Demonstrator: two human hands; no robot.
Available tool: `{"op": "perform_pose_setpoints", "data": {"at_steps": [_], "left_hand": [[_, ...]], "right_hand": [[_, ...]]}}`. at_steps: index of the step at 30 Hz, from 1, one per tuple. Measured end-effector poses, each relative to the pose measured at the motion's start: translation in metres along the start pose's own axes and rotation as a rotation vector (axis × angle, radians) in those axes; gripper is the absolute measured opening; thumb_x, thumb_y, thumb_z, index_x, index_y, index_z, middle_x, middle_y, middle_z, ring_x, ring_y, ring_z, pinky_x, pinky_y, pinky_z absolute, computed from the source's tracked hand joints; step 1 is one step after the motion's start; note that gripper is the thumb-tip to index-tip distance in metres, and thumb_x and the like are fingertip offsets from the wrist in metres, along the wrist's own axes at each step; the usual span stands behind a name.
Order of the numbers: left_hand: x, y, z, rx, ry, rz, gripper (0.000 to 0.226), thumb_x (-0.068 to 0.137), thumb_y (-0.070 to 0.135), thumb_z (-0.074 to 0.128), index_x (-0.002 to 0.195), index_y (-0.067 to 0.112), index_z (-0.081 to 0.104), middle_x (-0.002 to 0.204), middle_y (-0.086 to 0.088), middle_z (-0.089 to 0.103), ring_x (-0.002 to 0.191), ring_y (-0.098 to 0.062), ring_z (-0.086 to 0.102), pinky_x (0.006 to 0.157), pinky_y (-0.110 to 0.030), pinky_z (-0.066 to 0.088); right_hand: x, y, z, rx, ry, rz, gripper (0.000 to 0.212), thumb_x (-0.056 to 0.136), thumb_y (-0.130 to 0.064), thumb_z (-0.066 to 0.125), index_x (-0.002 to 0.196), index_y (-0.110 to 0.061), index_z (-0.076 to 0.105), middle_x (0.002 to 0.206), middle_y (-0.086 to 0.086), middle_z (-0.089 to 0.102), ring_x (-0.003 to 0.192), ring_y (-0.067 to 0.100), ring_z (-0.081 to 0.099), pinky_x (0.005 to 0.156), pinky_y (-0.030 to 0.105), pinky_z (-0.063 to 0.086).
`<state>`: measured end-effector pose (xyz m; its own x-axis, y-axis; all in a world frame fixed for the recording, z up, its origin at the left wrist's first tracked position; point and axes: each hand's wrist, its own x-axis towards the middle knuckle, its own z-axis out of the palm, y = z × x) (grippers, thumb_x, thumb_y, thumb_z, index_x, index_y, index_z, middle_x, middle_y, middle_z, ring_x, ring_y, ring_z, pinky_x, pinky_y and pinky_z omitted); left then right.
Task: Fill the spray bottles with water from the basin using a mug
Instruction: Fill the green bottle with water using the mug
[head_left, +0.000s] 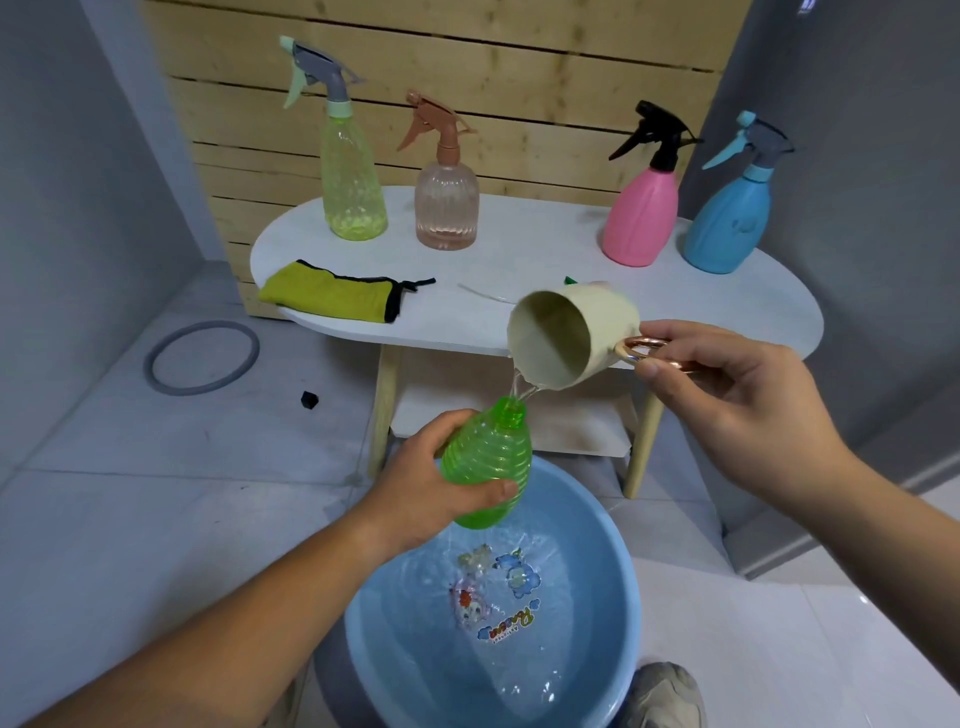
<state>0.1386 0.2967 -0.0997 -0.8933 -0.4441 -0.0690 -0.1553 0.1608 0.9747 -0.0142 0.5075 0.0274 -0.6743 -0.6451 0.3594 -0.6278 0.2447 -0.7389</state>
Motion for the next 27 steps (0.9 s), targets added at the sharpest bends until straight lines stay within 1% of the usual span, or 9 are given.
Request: {"op": "perform_pose_setpoints", "data": {"at_steps": [2, 5, 9, 12, 15, 18, 22, 25, 27], "left_hand": [[-0.0002, 0.0, 0.0001, 0.003, -0.002, -0.001, 0.076, 0.054, 0.049, 0.092, 0.123, 0.034, 0.064, 0.116, 0.01, 0.072, 0.112, -0.011, 0.067, 0.101, -0.046, 0.055], [0.0, -0.0001, 0.0002, 0.005, 0.002, 0.002, 0.075, 0.054, 0.049, 0.092, 0.122, 0.033, 0.065, 0.114, 0.01, 0.072, 0.11, -0.012, 0.067, 0.101, -0.046, 0.056], [0.0, -0.0007, 0.0, 0.008, -0.003, -0.004, 0.075, 0.054, 0.05, 0.092, 0.122, 0.033, 0.065, 0.114, 0.009, 0.073, 0.109, -0.011, 0.068, 0.099, -0.046, 0.057], [-0.0001, -0.0005, 0.0001, 0.016, -0.004, -0.01, 0.076, 0.054, 0.051, 0.092, 0.122, 0.032, 0.065, 0.114, 0.009, 0.073, 0.11, -0.012, 0.068, 0.099, -0.047, 0.057], [-0.0001, -0.0011, 0.0002, 0.02, -0.002, -0.013, 0.07, 0.06, 0.042, 0.095, 0.123, 0.032, 0.065, 0.115, 0.008, 0.072, 0.11, -0.012, 0.067, 0.1, -0.048, 0.056], [-0.0005, -0.0014, -0.0001, 0.02, -0.002, -0.02, 0.068, 0.062, 0.038, 0.094, 0.123, 0.032, 0.065, 0.115, 0.008, 0.072, 0.11, -0.012, 0.068, 0.1, -0.047, 0.056], [-0.0003, -0.0017, -0.0002, 0.017, -0.004, -0.024, 0.067, 0.064, 0.034, 0.095, 0.124, 0.032, 0.064, 0.115, 0.009, 0.072, 0.11, -0.011, 0.068, 0.1, -0.046, 0.056], [-0.0008, -0.0021, 0.0, 0.017, -0.003, -0.02, 0.07, 0.061, 0.038, 0.094, 0.124, 0.034, 0.064, 0.114, 0.012, 0.072, 0.108, -0.007, 0.067, 0.099, -0.041, 0.057], [-0.0009, -0.0024, 0.0003, 0.016, -0.006, -0.018, 0.073, 0.059, 0.042, 0.094, 0.125, 0.034, 0.063, 0.115, 0.013, 0.072, 0.108, -0.005, 0.067, 0.098, -0.039, 0.057]], "right_hand": [[-0.0003, -0.0012, 0.0, -0.011, -0.004, -0.015, 0.008, 0.086, -0.03, 0.069, 0.083, -0.038, 0.071, 0.117, -0.009, 0.07, 0.106, 0.001, 0.065, 0.09, 0.014, 0.049], [-0.0007, -0.0027, 0.0003, -0.028, 0.003, -0.042, 0.009, 0.086, -0.03, 0.07, 0.084, -0.039, 0.069, 0.117, -0.007, 0.07, 0.107, 0.003, 0.065, 0.096, 0.025, 0.051], [-0.002, -0.0045, 0.0002, -0.06, 0.006, -0.085, 0.005, 0.083, -0.042, 0.065, 0.087, -0.043, 0.068, 0.119, -0.007, 0.069, 0.108, 0.004, 0.065, 0.098, 0.034, 0.052], [-0.0028, -0.0045, 0.0002, -0.088, 0.004, -0.125, 0.007, 0.084, -0.042, 0.065, 0.09, -0.046, 0.067, 0.12, -0.007, 0.069, 0.108, 0.005, 0.065, 0.095, 0.036, 0.053], [-0.0028, -0.0044, 0.0006, -0.103, 0.003, -0.157, 0.011, 0.086, -0.04, 0.065, 0.091, -0.05, 0.064, 0.122, -0.007, 0.068, 0.108, 0.006, 0.065, 0.089, 0.038, 0.055], [-0.0028, -0.0034, 0.0015, -0.119, 0.008, -0.178, 0.01, 0.086, -0.038, 0.065, 0.092, -0.046, 0.065, 0.122, -0.005, 0.068, 0.109, 0.009, 0.066, 0.095, 0.044, 0.053], [-0.0031, -0.0039, 0.0016, -0.175, 0.001, -0.215, 0.01, 0.088, -0.037, 0.063, 0.092, -0.046, 0.063, 0.123, -0.004, 0.068, 0.109, 0.012, 0.065, 0.094, 0.043, 0.053], [-0.0037, -0.004, 0.0022, -0.187, 0.0, -0.242, 0.009, 0.088, -0.038, 0.062, 0.092, -0.045, 0.063, 0.124, -0.003, 0.067, 0.109, 0.017, 0.065, 0.093, 0.045, 0.053], [-0.0039, -0.0026, 0.0025, -0.2, 0.002, -0.264, 0.009, 0.088, -0.034, 0.064, 0.093, -0.041, 0.066, 0.125, -0.001, 0.067, 0.108, 0.019, 0.065, 0.093, 0.045, 0.052]]}}
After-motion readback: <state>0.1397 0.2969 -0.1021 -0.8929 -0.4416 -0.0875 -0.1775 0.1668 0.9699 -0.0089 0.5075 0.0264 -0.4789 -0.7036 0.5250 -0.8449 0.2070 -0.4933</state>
